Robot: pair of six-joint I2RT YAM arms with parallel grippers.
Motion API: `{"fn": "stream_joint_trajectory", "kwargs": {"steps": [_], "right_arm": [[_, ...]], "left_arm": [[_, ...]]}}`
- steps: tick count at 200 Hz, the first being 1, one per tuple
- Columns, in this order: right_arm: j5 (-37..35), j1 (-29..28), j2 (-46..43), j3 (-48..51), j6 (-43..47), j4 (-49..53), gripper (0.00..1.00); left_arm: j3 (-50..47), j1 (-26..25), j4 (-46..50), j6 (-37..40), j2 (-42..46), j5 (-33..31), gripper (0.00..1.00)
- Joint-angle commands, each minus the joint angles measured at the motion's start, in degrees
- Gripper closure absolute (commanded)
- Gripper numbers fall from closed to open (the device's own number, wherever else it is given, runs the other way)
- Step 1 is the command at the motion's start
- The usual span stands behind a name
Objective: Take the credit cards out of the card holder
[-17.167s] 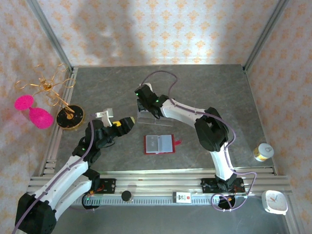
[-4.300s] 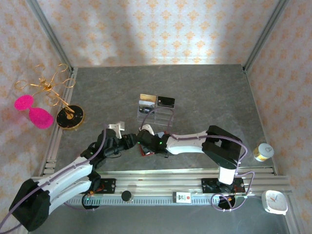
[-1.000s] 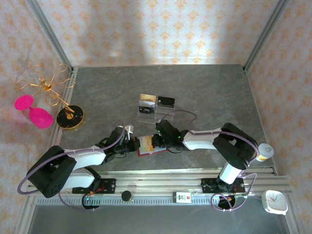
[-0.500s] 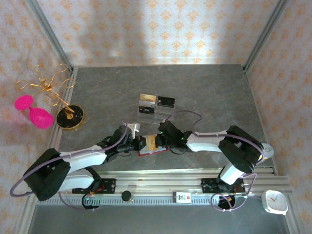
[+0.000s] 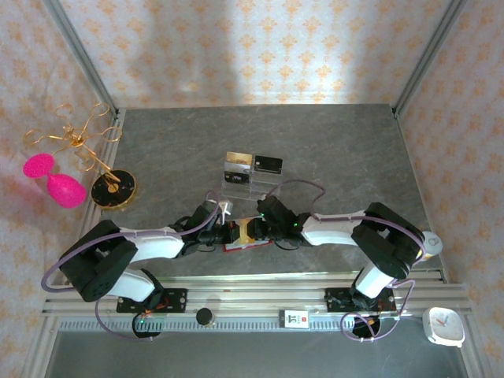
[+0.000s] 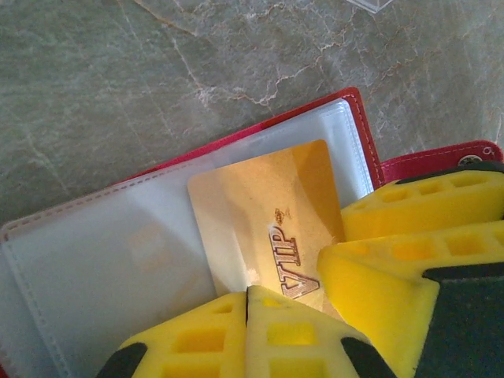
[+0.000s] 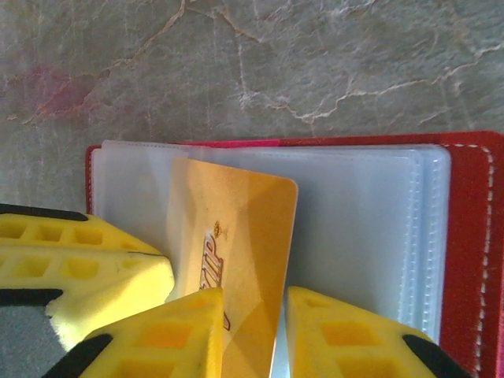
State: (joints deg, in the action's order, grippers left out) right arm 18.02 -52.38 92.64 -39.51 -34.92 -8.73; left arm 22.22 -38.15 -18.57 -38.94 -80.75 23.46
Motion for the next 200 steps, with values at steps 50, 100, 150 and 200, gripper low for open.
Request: {"fn": "stream_joint_trajectory", "kwargs": {"steps": [50,100,150,200], "right_arm": [[-1.3,2.0,-1.3,2.3,0.6,0.0,0.97],[-3.5,5.4,-13.5,5.7,11.6,3.1,1.0],[6.5,5.5,-26.3,7.4,23.9,0.6,1.0],[14.9,5.9,-31.7,7.5,27.9,-0.7,1.0]], "left_arm": [[0.0,0.2,3.2,1.2,0.2,-0.9,1.0],[0.3,0.6,1.9,1.5,2.1,0.6,1.0],[2.7,0.9,2.9,1.9,7.7,2.6,0.9],[1.8,2.0,9.1,1.9,18.7,0.9,0.76]]}}
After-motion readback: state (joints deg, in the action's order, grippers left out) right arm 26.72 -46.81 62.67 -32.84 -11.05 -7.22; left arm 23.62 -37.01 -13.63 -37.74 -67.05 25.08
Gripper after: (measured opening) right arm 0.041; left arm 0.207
